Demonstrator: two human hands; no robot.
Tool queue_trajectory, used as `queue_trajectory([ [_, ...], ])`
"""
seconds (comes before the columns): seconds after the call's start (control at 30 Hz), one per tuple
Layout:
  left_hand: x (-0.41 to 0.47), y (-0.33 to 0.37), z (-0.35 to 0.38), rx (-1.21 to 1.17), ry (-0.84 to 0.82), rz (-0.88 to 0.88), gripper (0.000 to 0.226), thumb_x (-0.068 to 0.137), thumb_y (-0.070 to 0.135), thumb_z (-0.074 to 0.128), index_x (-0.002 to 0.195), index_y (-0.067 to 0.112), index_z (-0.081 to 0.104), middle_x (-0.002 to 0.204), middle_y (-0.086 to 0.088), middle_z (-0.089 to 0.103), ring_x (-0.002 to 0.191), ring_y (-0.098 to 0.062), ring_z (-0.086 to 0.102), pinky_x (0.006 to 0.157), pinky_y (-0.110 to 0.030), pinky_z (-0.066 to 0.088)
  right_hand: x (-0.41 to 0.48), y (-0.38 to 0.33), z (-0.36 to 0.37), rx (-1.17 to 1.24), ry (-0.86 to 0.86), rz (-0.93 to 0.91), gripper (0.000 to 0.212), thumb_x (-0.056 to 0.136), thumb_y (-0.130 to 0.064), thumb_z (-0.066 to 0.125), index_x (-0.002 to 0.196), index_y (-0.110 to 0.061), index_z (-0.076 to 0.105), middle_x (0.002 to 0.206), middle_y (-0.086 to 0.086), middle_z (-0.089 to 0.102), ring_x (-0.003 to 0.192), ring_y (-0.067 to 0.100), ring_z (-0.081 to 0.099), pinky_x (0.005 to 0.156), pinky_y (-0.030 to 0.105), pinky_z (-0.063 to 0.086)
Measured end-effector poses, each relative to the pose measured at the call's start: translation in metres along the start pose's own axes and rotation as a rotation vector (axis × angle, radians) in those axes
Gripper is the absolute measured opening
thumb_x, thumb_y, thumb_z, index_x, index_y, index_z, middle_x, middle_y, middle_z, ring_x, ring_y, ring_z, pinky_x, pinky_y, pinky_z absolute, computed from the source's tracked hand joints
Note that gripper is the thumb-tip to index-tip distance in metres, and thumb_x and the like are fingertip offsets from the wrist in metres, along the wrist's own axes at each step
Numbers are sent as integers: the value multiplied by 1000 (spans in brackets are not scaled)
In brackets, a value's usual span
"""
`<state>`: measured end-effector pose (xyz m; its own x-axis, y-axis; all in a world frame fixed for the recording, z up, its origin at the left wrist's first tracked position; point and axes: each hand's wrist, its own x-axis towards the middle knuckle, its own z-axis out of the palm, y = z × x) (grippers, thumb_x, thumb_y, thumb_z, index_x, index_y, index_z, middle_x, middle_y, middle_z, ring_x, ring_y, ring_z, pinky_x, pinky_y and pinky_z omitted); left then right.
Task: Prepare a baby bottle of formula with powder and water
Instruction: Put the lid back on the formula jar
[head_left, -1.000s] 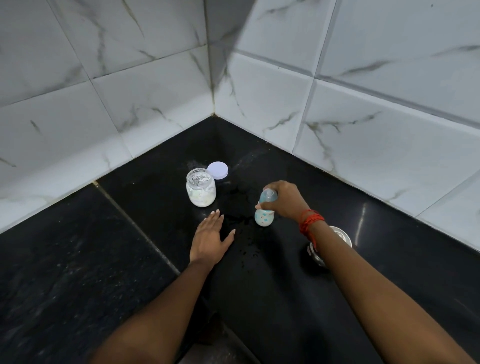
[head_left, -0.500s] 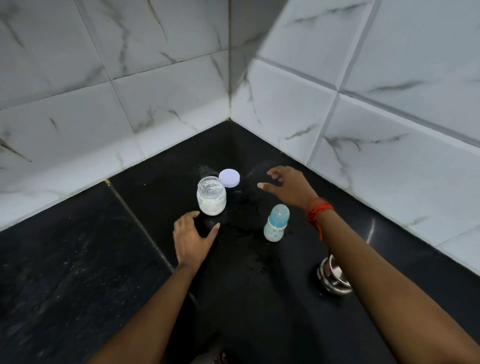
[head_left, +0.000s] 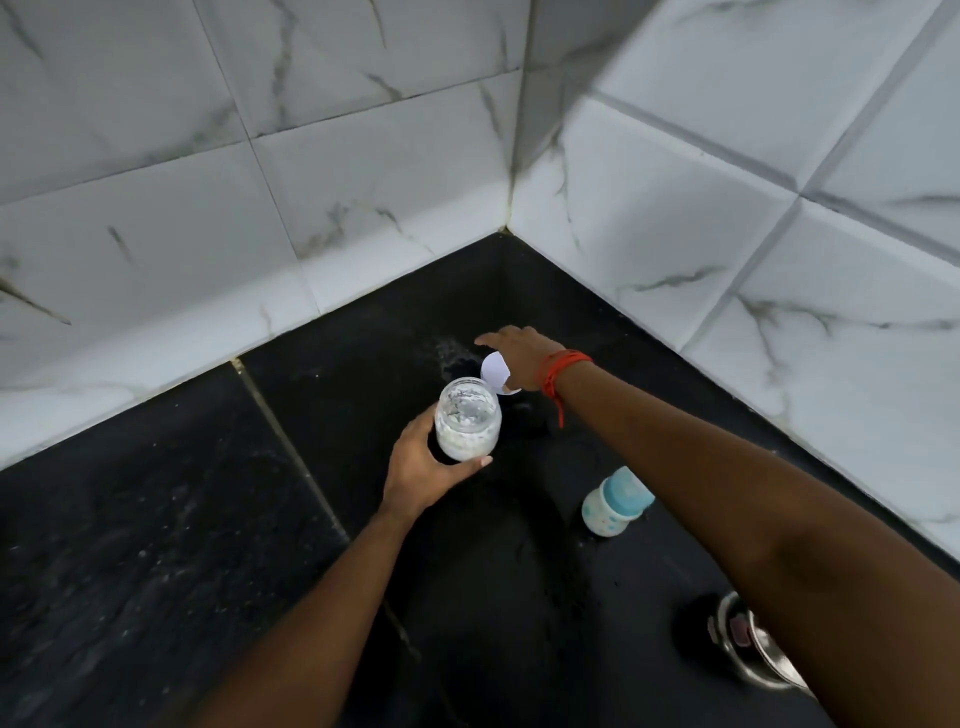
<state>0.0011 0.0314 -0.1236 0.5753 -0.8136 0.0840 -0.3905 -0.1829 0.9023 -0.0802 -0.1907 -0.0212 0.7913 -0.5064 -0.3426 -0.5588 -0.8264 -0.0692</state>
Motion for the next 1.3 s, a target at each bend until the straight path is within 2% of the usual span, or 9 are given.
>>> queue_trajectory([
  [0.1, 1, 1, 0, 26, -7, 1, 94, 56, 61, 94, 138, 34, 57, 133, 19, 64, 127, -1, 57, 108, -39, 51, 19, -1, 11, -68, -78, 10, 100, 76, -23, 83, 157, -28, 24, 155, 14, 33, 136, 41, 39, 110, 52, 40],
  [0.23, 1, 3, -2, 63, -6, -4, 96, 57, 65, 92, 140, 36, 55, 136, 20, 63, 130, -3, 55, 108, -39, 50, 32, 4, 21, -12, -121, -3, 95, 72, -25, 85, 153, -23, 34, 144, 17, 45, 130, 40, 46, 109, 49, 41],
  [0.47, 0, 5, -3, 98, 1, -14, 98, 57, 64, 91, 142, 31, 55, 138, 15, 62, 131, -6, 53, 111, -39, 48, -13, 3, -27, 317, 99, -121, 91, 71, -20, 88, 149, -14, 41, 145, 12, 49, 131, 30, 49, 110, 41, 40],
  [0.63, -1, 8, -3, 101, -4, -18, 97, 58, 62, 92, 142, 31, 54, 138, 14, 62, 131, -7, 52, 111, -37, 47, -70, -15, -72, 320, 128, -396, 80, 72, -14, 87, 143, -13, 48, 139, -5, 50, 122, 5, 44, 96, 4, 31],
  [0.8, -4, 11, -4, 91, 6, -14, 99, 58, 57, 94, 143, 25, 55, 138, 7, 63, 130, -12, 55, 108, -36, 48, -82, -47, -42, 105, 77, -545, 70, 73, -2, 79, 139, -8, 56, 138, 9, 58, 129, 23, 53, 111, 35, 39],
  [0.93, -5, 14, -4, 108, 4, -20, 98, 60, 54, 95, 144, 22, 55, 139, 4, 63, 129, -13, 54, 107, -30, 45, -80, -54, -34, 20, 59, -510, 72, 78, 0, 72, 144, -16, 50, 145, 3, 52, 133, 19, 45, 103, 14, 21],
  [1.03, -5, 15, -6, 111, 1, -21, 98, 60, 53, 95, 143, 22, 55, 139, 4, 63, 129, -12, 54, 106, -29, 45, -77, -57, -36, 5, 49, -498, 73, 77, 0, 73, 145, -17, 50, 146, 3, 52, 135, 19, 44, 106, 19, 22],
  [1.17, -5, 15, -6, 117, -14, -28, 97, 60, 56, 94, 143, 23, 55, 137, 6, 63, 128, -11, 54, 105, -29, 46, -75, -58, -33, -27, 19, -463, 77, 78, -2, 75, 147, -19, 46, 150, 2, 48, 136, 20, 41, 101, 12, 16],
  [1.3, -5, 15, -6, 122, -20, -33, 97, 61, 56, 93, 143, 24, 54, 136, 7, 63, 127, -11, 54, 104, -29, 45, -72, -62, -31, -81, -7, -403, 80, 79, -9, 77, 150, -23, 42, 150, 1, 45, 131, 22, 42, 104, 20, 26],
])
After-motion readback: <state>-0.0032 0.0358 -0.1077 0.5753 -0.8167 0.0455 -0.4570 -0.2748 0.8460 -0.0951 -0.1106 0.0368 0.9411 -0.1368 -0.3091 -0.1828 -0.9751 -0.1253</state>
